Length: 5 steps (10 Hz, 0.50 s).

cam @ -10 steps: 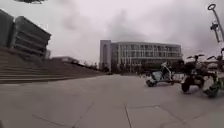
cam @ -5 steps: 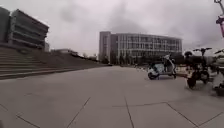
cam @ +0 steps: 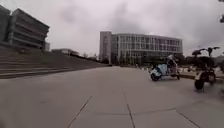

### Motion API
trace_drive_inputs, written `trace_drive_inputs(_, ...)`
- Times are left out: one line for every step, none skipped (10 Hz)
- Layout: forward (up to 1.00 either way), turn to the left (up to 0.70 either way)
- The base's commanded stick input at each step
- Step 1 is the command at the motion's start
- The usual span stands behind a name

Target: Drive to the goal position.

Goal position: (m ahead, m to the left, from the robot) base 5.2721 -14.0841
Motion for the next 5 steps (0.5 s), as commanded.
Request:
trace_drive_inputs(0.50, 0.00)
trace_drive_inputs(0.50, 0.00)
trace_drive_inputs(0.50, -0.15)
trace_drive_inputs(0.50, -0.35)
trace_drive_inputs(0.50, -0.50)
